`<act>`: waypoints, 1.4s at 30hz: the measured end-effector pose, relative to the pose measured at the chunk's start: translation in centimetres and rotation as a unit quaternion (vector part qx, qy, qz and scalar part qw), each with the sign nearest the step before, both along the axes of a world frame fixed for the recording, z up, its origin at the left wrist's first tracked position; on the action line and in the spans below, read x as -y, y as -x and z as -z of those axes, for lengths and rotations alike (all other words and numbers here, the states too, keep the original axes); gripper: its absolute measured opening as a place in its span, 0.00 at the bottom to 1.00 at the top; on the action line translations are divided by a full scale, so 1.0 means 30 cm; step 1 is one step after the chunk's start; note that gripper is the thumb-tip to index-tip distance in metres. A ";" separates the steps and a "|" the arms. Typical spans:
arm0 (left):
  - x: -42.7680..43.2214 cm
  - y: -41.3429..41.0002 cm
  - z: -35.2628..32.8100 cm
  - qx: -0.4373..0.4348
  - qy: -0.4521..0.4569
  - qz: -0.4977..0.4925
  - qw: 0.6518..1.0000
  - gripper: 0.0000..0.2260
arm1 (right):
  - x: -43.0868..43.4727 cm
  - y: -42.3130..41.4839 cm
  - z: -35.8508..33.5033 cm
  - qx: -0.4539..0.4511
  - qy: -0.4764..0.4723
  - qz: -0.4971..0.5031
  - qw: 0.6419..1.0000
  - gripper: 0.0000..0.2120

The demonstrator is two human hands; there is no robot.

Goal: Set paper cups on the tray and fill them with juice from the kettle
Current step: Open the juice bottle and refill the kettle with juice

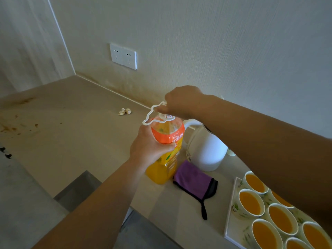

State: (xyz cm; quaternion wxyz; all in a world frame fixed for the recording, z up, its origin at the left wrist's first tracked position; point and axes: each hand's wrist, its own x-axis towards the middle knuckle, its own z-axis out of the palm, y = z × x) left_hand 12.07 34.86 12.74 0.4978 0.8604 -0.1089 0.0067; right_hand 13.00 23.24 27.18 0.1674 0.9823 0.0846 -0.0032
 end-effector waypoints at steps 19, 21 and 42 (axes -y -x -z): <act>0.003 0.035 0.048 -0.006 0.096 -0.012 0.995 0.46 | 0.236 0.187 0.177 -0.017 -0.755 0.076 0.651 0.14; 0.007 0.047 0.062 -0.001 0.112 -0.013 0.994 0.47 | 0.245 0.230 0.314 -0.047 -0.753 0.152 0.638 0.14; -0.002 0.022 0.100 -0.022 0.132 -0.007 0.991 0.43 | 0.120 0.337 0.870 -0.184 -0.418 0.187 0.870 0.31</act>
